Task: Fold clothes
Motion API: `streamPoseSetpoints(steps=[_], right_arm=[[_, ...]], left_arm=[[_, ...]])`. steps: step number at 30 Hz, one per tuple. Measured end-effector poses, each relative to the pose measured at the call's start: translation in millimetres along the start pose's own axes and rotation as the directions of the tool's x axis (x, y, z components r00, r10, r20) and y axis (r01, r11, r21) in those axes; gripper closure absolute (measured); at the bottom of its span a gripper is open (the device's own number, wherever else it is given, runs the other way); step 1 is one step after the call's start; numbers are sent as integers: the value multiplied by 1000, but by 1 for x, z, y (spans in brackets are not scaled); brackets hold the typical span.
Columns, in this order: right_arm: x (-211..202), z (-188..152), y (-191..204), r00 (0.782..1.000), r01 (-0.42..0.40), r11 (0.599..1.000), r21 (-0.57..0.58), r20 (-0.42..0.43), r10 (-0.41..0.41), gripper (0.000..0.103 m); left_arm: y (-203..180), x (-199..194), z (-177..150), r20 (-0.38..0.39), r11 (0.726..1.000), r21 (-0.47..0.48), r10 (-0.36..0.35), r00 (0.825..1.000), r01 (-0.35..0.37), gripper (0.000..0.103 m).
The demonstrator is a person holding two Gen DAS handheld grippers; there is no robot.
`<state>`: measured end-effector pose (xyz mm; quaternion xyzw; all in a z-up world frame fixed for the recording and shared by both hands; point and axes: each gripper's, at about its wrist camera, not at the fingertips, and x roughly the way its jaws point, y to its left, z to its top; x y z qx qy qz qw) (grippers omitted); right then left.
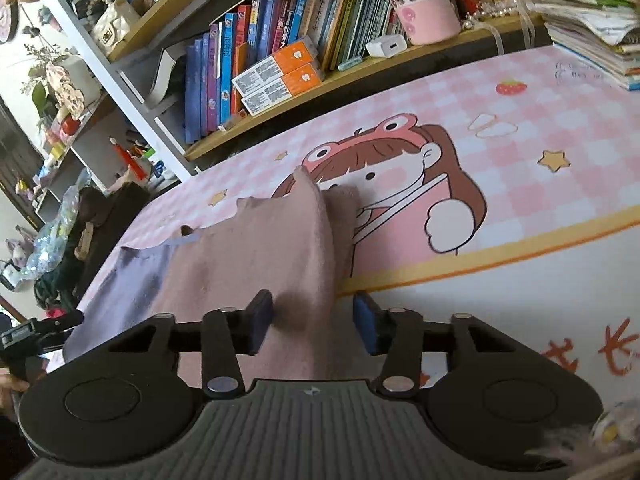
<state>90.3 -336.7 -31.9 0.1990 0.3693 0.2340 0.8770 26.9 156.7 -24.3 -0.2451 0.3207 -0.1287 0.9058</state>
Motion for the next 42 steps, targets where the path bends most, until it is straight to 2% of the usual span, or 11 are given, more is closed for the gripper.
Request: streamPoseSetpoints(steps=[2,5,15,21,28,38,42], right_arm=[[2,-1,3,1000,-4,1000,10,-5,4,77],[4,-2,12,1000,-4,1000,4,0,4,81],[42,-7,63,998,-52,995,-81,-27,49,81],[59,-3,85,999,-30,988,-153,-31,25,81],[64,7,78,1000,-14,987,-159,-23,11,81],[80,22,75,1000,-13,982,-190,-23,9,81],[79,22,76,1000,-12,976,-215,-26,7,75]], left_arm=[[2,5,-2,-19,1000,-16,-15,1000,15,64],[9,4,1,-16,1000,-28,-4,1000,4,74],[51,-17,23,54,992,-83,100,994,-95,74],[63,-16,27,60,992,-84,104,993,-99,75],[56,-4,31,50,995,-54,89,995,-86,75],[56,9,43,47,993,-33,114,992,-113,75],[53,5,42,65,992,-22,124,990,-122,73]])
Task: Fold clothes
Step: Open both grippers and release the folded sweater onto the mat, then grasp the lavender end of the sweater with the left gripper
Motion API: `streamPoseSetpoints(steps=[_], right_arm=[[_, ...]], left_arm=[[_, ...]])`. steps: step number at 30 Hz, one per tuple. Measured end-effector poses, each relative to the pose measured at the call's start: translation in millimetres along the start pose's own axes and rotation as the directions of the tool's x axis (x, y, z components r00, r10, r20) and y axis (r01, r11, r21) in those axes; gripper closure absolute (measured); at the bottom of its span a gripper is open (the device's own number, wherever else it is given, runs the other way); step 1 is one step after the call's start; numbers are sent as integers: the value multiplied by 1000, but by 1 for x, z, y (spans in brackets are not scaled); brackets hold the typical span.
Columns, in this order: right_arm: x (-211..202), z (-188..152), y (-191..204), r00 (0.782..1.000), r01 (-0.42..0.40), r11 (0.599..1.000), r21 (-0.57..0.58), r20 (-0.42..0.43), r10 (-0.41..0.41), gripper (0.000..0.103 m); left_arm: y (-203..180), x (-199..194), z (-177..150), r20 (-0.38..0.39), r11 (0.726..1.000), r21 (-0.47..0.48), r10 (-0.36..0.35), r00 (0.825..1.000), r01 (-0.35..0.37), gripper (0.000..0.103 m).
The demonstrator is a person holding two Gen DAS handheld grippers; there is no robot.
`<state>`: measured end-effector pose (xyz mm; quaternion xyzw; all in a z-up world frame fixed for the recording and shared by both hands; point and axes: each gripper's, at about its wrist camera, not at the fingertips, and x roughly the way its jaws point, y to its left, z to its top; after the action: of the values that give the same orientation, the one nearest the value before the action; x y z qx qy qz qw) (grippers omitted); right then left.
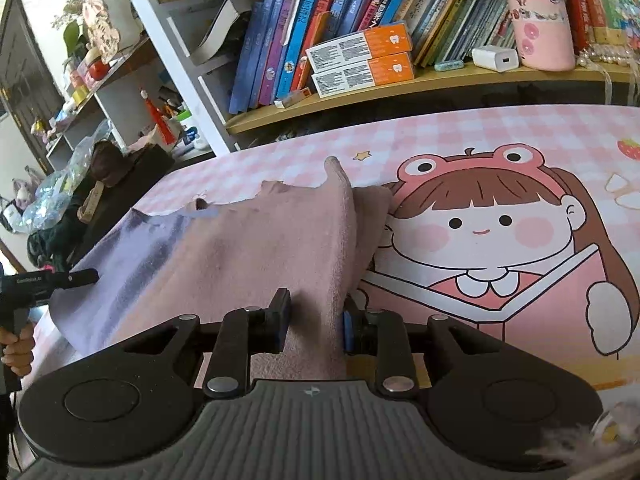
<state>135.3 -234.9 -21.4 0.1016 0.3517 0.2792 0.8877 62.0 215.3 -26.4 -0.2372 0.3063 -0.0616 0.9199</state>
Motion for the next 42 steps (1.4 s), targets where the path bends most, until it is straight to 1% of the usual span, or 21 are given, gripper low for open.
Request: streamPoseSetpoints(steps=[2,3,4,5,6,8,11,12,17,19,22,27,32,38,42], right_arm=[[-2,-1,0,1000,8,1000,-15,4,-8,69],[-5,-2,1,1000,14,1000,-25,10,-14,62],[-7,-3,2,1000,20,999,-40,17,-19,60],[-10,-4,3,999,25,998,-56,24,-24,60],[-13,-5,3,999,31,997,-70,30,-29,58],[-20,-8,4,998,41,994,-98,45,-36,55],[-32,-12,7,997,48,989,-139,69,-39,51],[-36,-14,9,996,52,987,-152,76,-40,50],[-55,-26,16,994,59,975,-212,104,-38,44],[-62,-31,18,993,56,972,-229,111,-32,41],[-73,-38,22,992,48,968,-248,121,-19,38],[-85,-49,25,992,38,963,-265,127,-4,35],[-94,-59,27,993,23,960,-279,121,11,32],[-102,-74,33,995,3,947,-322,97,30,27],[-104,-81,36,996,7,932,-363,82,25,24]], left_arm=[[-2,-6,-1,20,1000,1,10,1000,-10,70],[-3,-10,-1,36,1000,3,12,999,-12,66],[-5,-15,-1,56,1000,7,17,998,-17,64],[-8,-21,-2,77,999,15,28,997,-30,57],[-11,-27,-1,98,999,26,44,994,-47,53],[-19,-40,-2,139,995,52,73,988,-81,49],[-30,-56,-6,186,989,91,100,977,-118,45],[-34,-61,-7,192,988,98,103,976,-124,42],[-53,-80,-18,222,983,122,105,969,-134,35],[-60,-85,-23,231,981,134,107,967,-140,34],[-72,-89,-30,234,978,155,104,967,-142,32],[-90,-95,-44,224,970,193,103,969,-148,25],[-104,-100,-57,210,961,222,116,971,-163,22],[-108,-100,-73,185,967,197,122,975,-158,21],[-108,-98,-82,166,970,180,135,977,-164,19]])
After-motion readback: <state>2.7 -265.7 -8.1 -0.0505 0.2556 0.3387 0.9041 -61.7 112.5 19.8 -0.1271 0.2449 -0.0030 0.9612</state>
